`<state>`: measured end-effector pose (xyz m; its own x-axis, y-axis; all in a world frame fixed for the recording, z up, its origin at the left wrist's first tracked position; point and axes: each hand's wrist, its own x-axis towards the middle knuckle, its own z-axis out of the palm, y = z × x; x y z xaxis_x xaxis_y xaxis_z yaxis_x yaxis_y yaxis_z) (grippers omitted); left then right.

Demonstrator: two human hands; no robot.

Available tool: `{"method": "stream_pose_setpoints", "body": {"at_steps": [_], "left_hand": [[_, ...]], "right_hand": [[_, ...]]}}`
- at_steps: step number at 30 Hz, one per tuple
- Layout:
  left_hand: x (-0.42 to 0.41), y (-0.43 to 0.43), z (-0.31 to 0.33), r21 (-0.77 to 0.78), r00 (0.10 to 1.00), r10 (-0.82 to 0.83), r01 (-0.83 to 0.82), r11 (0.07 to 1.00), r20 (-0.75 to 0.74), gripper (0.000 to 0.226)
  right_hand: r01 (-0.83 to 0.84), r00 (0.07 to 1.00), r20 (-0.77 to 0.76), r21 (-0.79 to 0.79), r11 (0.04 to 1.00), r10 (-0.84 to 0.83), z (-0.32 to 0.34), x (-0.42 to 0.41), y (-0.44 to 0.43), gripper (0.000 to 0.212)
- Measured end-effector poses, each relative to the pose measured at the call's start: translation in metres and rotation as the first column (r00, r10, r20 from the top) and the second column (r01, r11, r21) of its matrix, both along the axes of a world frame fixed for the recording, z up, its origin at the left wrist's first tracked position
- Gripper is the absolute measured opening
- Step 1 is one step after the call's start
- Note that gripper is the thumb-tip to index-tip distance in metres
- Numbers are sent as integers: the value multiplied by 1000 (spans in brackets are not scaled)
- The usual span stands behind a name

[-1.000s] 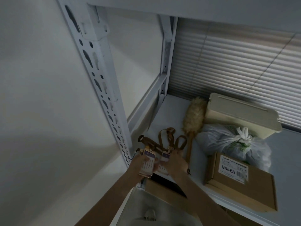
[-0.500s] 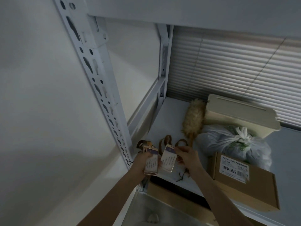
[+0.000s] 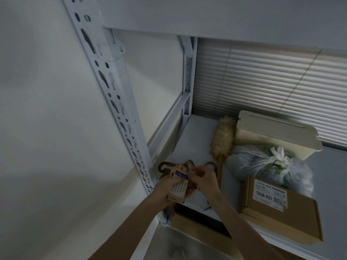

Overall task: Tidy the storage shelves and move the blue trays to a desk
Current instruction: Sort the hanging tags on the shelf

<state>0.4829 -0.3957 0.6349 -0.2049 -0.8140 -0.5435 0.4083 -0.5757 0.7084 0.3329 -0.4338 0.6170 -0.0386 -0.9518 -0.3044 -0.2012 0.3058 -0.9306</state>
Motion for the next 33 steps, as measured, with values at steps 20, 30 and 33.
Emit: {"method": "stream_pose_setpoints", "body": {"at_steps": [20, 30, 33], "left_hand": [[54, 23, 131, -255, 991, -119, 130, 958, 58, 51], [36, 13, 125, -259, 997, -54, 66, 964, 56, 40], [21, 3, 109, -178, 999, -24, 32, 984, 45, 37]], "right_hand": [[-475, 833, -481, -370, 798, 272, 111, -22, -74, 14], [-712, 434, -704, 115, 693, 562, 120, -49, -78, 77], [-626, 765, -325, -171, 761, 556, 132, -32, -49, 65]]}}
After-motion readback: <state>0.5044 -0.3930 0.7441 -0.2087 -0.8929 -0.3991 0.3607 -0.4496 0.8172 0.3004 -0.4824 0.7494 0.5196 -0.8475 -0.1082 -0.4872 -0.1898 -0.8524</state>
